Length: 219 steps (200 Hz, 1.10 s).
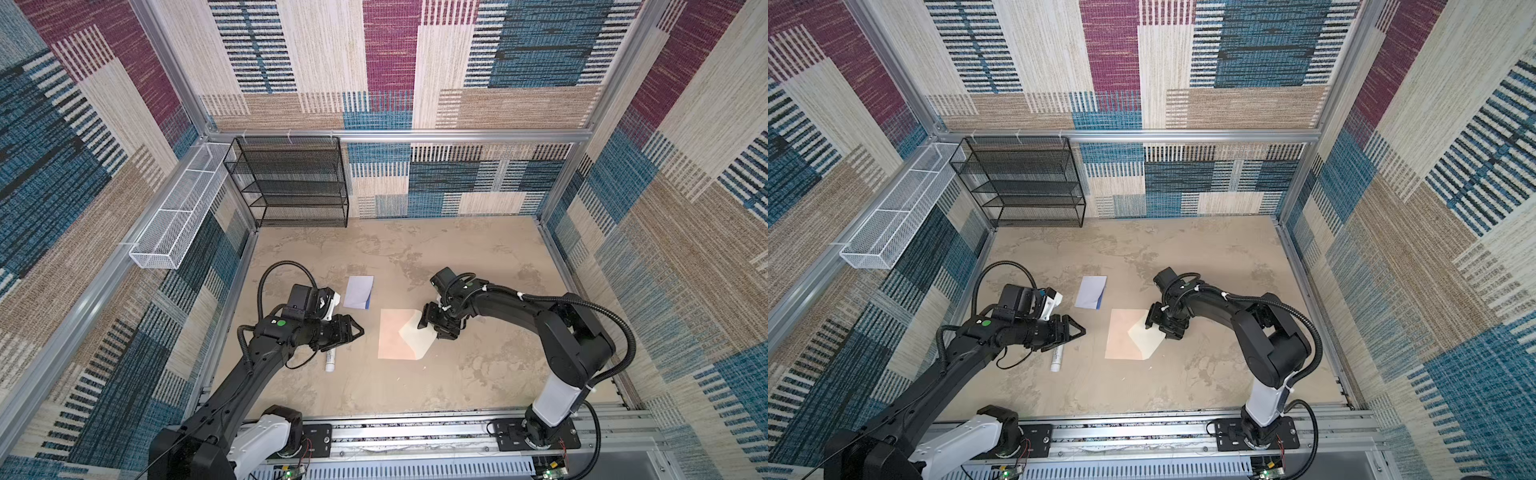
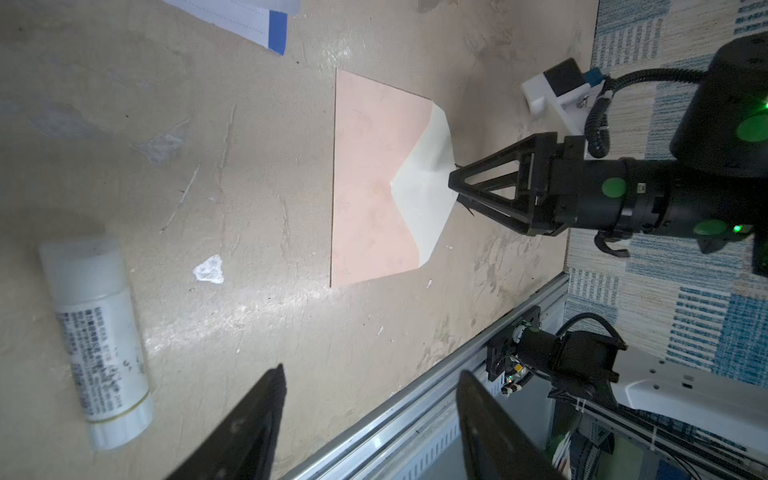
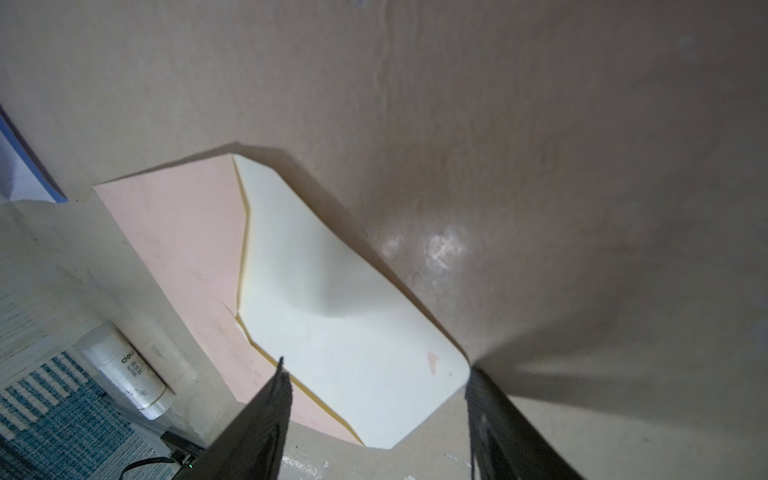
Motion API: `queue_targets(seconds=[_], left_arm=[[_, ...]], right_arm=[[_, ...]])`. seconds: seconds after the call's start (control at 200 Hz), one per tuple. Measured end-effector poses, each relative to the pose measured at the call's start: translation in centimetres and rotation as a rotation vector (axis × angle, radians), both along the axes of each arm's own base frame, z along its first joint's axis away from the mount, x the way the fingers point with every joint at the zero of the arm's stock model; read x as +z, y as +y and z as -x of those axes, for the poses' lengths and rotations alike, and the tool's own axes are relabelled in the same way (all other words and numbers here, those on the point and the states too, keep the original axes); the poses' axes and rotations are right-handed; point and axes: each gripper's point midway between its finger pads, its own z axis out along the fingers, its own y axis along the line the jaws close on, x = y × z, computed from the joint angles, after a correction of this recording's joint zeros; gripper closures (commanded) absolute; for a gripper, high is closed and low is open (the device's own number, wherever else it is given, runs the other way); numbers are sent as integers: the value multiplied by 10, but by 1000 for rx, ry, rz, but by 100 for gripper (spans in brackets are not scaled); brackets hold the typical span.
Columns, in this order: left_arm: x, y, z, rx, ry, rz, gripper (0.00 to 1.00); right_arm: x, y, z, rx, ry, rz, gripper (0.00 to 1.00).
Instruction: Place the letter into the envelope and seal it
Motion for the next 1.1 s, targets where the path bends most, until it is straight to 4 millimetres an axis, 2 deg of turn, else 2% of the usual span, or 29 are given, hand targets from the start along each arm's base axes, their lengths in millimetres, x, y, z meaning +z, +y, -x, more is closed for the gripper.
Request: queue_targets(seconds=[0.11,0.25,0.351,0.456,0.571,0.761,0.851,0.977,1.097], left_arm=[[5,7,-7,20,-16,-11,29],[13,21,-21,66,-32,-23,28],[15,28,-35,94,-33,-27,29],[18,31,-47,106,-28,-28,30],[24,29,-53,98,-40,-15,30],[31,31,-58,99,-56,-9,30],[32,32,-58,100,-60,-10,30],[35,34,-55,109,-63,-9,30],[37,37,-52,116,-66,-11,30]], right_arm=[[13,1,-11,-7,-42,13,24],[41,2,-29,-19,-118,20,24],[60,8,-41,-20,-182,-9,28],[76,23,-50,-7,-238,-94,33],[85,51,-63,23,-280,-205,36],[88,112,-92,92,-312,-348,42],[78,137,-100,106,-299,-396,45],[56,158,-105,107,-252,-421,50],[39,168,-107,85,-206,-441,57]])
